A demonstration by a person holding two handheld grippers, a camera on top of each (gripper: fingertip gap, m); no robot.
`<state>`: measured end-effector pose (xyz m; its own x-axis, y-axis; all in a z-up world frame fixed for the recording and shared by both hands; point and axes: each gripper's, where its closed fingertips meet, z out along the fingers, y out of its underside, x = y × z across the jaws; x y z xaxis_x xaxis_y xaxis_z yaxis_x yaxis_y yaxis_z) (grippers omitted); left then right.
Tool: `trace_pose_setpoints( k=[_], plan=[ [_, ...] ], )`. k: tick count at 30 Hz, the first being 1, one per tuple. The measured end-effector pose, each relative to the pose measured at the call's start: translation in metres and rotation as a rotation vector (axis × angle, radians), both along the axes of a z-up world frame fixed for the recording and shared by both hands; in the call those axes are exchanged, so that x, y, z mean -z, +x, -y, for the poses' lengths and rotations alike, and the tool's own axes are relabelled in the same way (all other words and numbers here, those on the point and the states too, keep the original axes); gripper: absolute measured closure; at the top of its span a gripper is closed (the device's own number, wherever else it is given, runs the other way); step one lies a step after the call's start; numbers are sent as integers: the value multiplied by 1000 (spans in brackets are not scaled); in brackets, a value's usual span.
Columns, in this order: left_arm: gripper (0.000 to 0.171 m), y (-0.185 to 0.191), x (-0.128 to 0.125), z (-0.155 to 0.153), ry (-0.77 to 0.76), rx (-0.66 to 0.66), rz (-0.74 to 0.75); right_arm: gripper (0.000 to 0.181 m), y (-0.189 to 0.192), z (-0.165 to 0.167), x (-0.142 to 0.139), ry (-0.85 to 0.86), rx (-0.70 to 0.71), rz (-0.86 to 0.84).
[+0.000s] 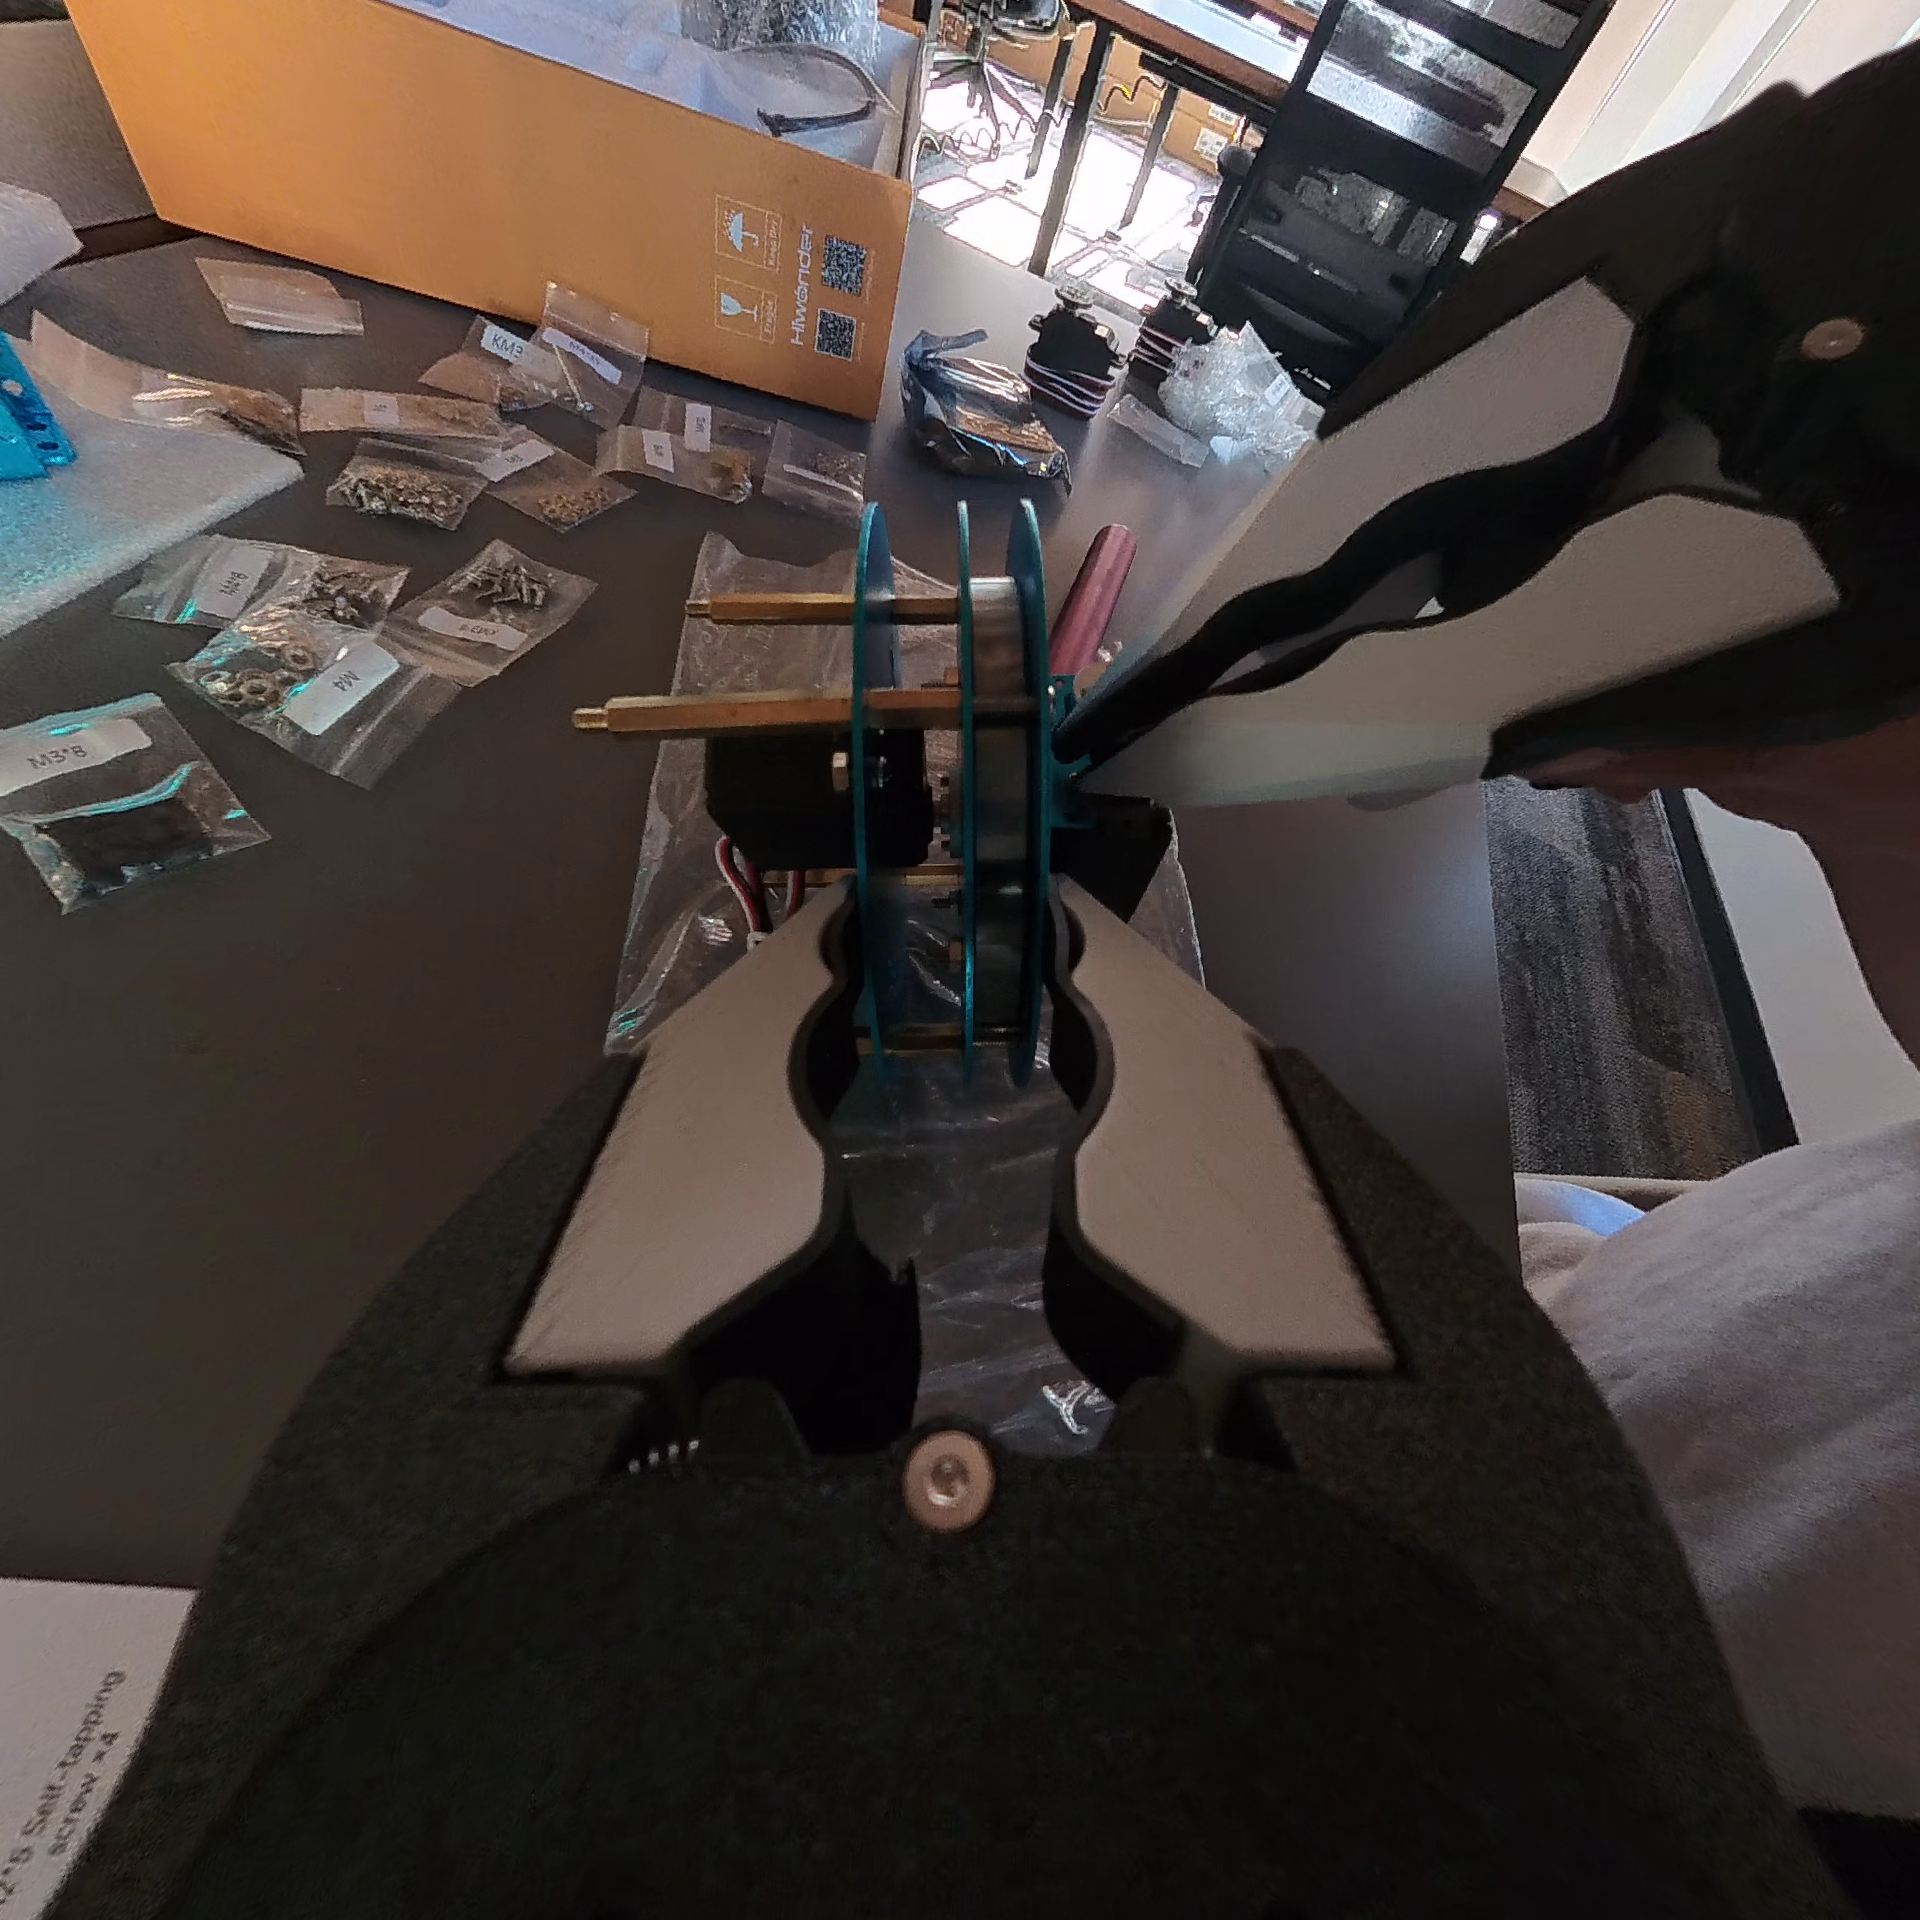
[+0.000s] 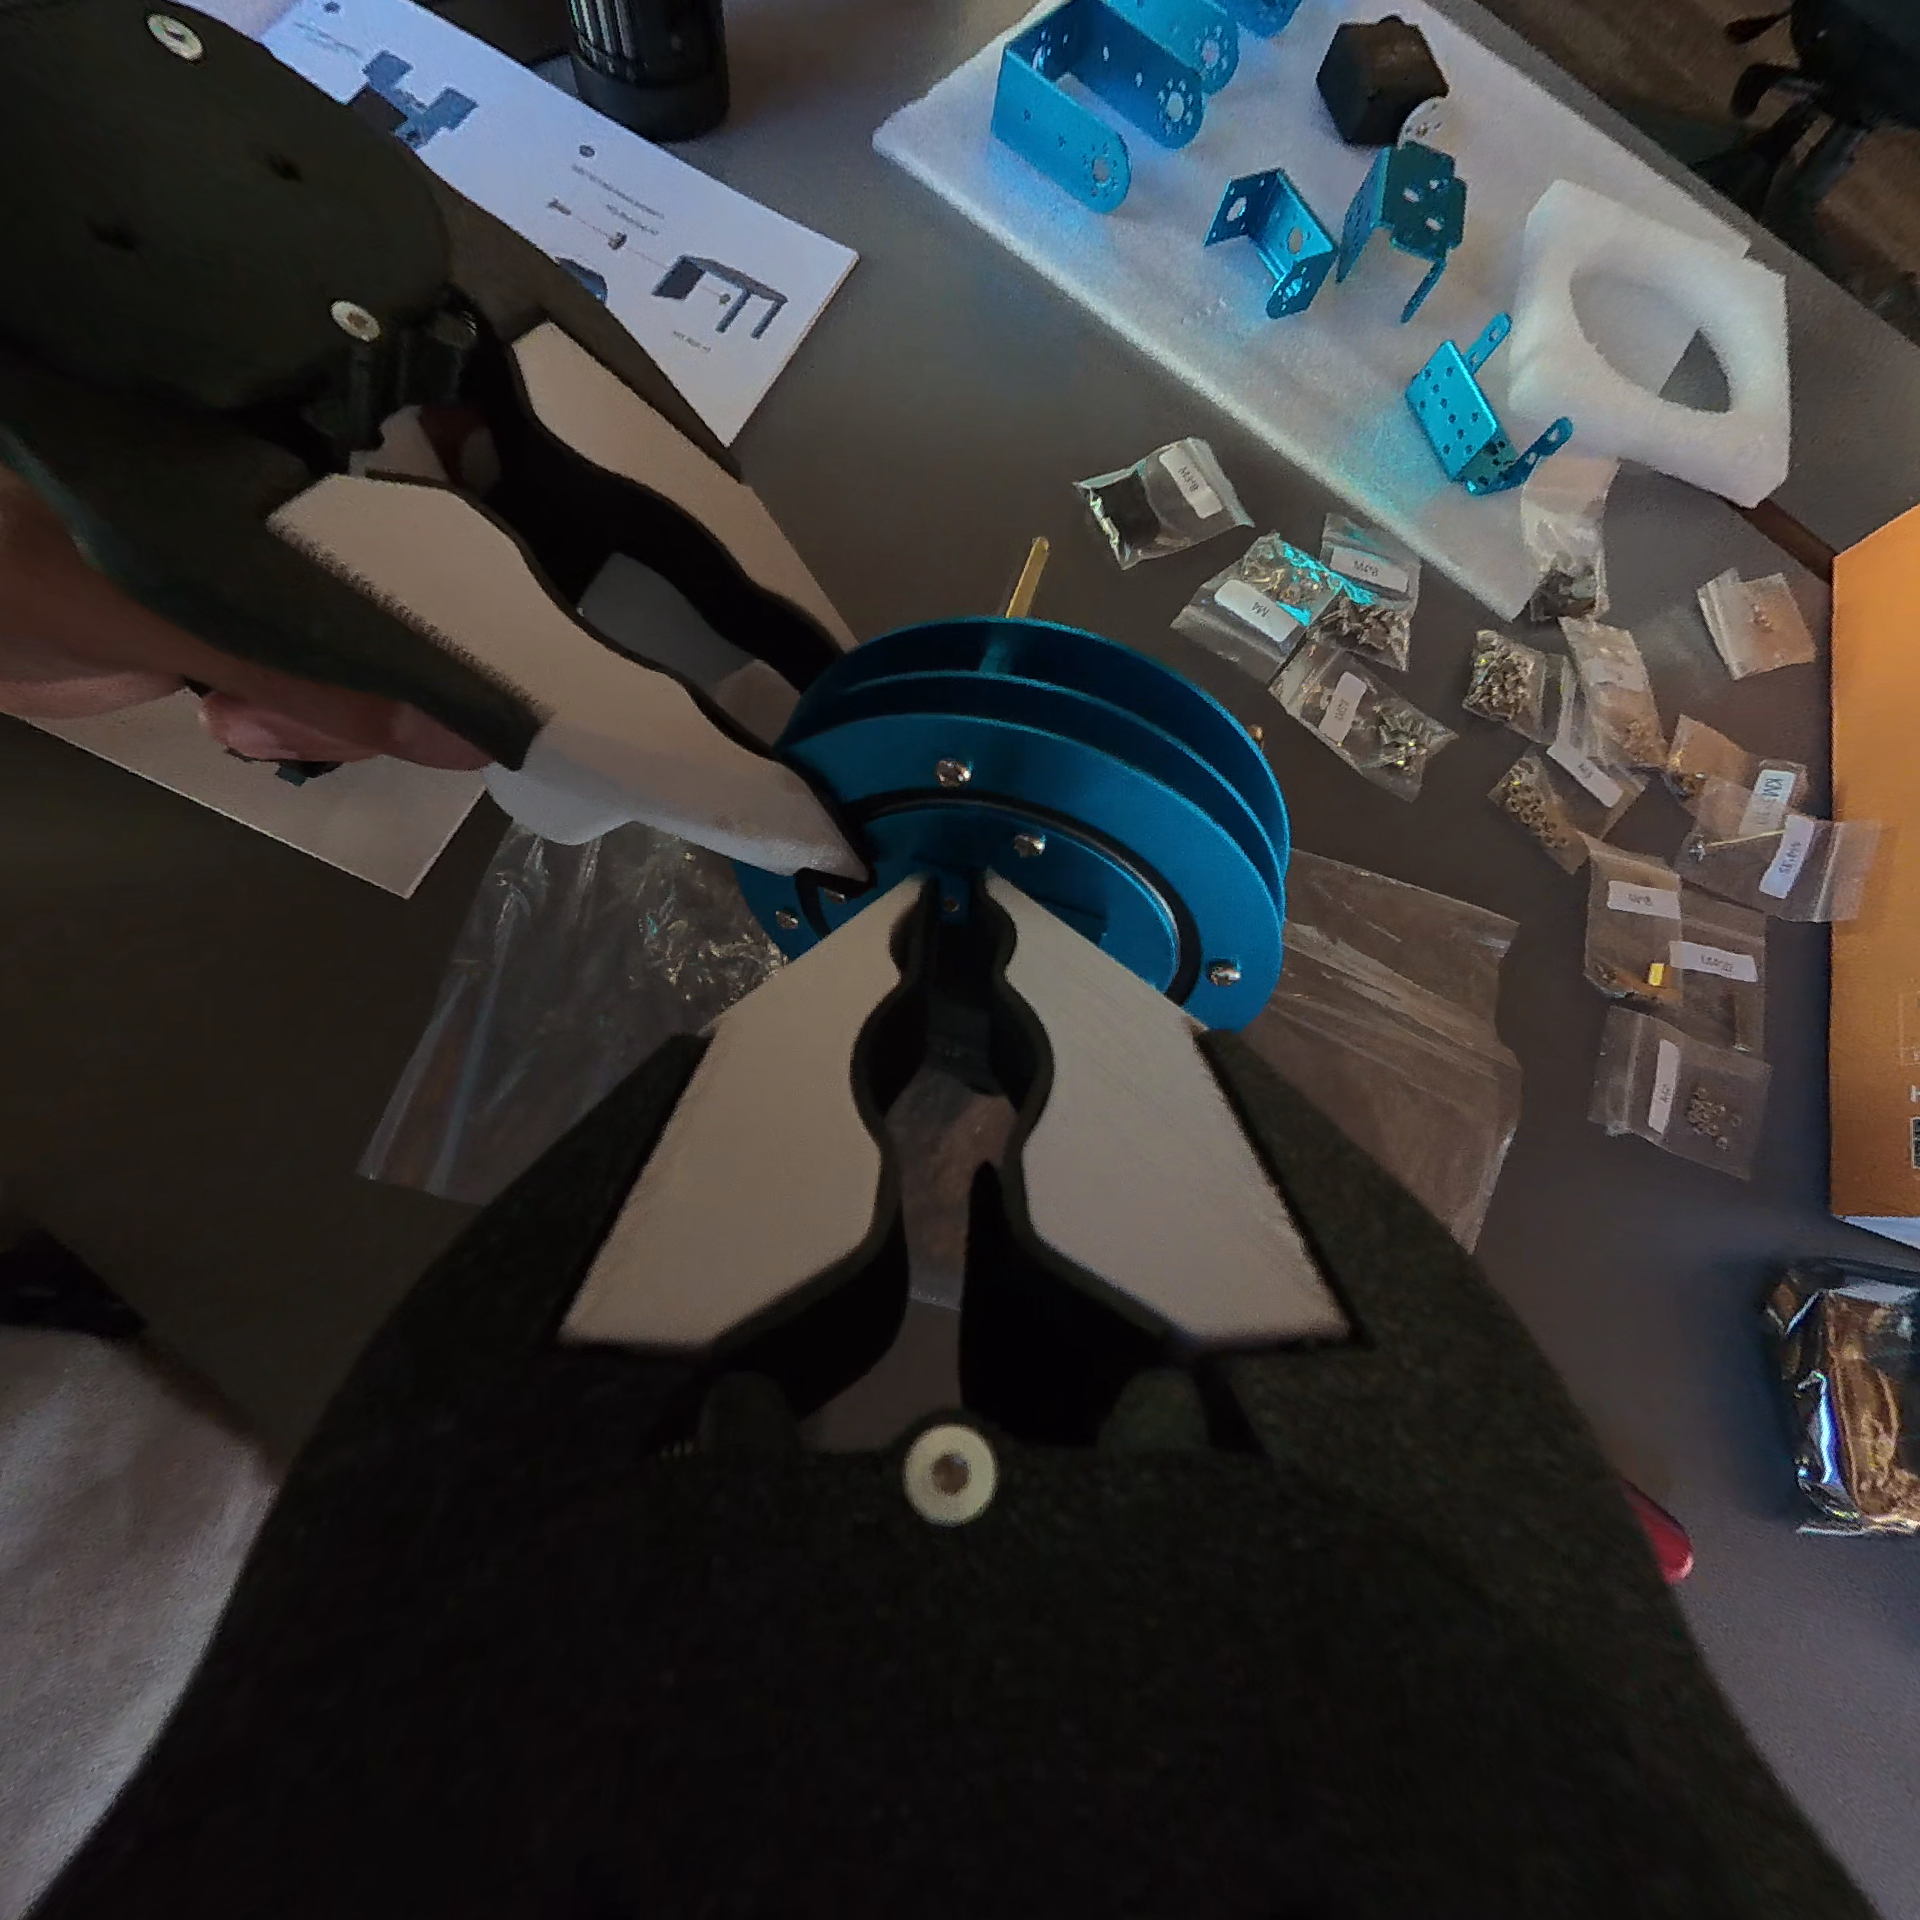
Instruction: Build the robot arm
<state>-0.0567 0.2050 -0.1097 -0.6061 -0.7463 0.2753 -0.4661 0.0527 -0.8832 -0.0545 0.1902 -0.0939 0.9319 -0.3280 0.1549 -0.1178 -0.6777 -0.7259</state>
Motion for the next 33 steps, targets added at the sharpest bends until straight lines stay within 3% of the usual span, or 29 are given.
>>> trace_pose_setpoints(
  k=[33],
  plan=[
    [140,0,0,-1,-10,7,-6,181,-1,-1,-2,25,-1,-74]
  ],
)
